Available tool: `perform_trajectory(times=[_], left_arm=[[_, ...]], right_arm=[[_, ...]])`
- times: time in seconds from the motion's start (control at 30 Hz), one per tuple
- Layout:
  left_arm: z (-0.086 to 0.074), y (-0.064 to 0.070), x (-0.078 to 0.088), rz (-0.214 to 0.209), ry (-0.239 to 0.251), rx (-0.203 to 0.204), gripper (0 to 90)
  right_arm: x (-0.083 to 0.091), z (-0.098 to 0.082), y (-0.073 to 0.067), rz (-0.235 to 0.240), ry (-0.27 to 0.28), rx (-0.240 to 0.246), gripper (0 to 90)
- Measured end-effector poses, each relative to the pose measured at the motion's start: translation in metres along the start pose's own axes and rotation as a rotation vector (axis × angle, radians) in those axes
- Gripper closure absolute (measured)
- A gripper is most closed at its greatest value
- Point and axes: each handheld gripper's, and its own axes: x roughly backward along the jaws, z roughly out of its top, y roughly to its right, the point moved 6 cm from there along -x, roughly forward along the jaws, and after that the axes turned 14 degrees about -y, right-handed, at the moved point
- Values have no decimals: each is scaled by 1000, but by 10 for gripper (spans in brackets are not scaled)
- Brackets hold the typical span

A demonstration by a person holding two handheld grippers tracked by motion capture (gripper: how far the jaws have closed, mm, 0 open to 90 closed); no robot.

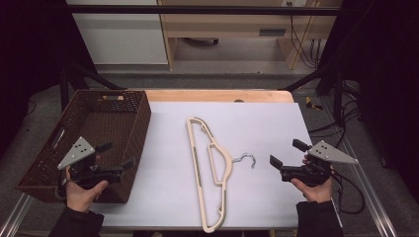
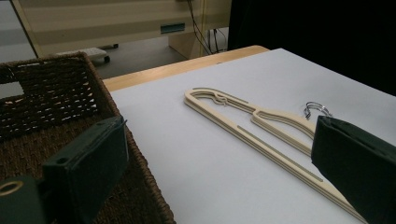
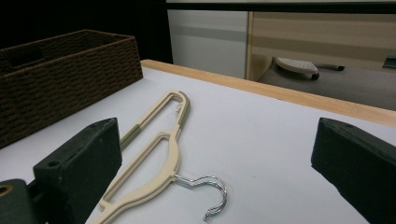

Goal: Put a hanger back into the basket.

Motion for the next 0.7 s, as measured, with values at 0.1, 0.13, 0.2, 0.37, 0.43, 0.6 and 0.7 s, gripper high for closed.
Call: perform_trajectory(times=[0.1,0.13,0.2,0.37,0.43,0.6,0.7], left_arm=[[0,1,-1,1,-5,-7,40],[0,1,-1,1,-7,-7,40],[-1,1,-1,0,-6,-7,40],[-1,1,-2,3,-17,-16,40],[-1,2,-3,7,-20,-19,41],[-1,3,-4,7,-23,-25,41],[-1,4,-6,8,-26,-29,42]], right_arm=[[0,0,0,-2,-6,5,22],[-1,0,0,-5,-8,2,22],[-2,0,-1,-2,-12,7,25],[-11,0,-9,14,-47,22,36],[-16,0,-14,20,-64,26,40],[-30,-3,-28,60,-110,51,48],[-39,-4,-35,76,-125,49,62]])
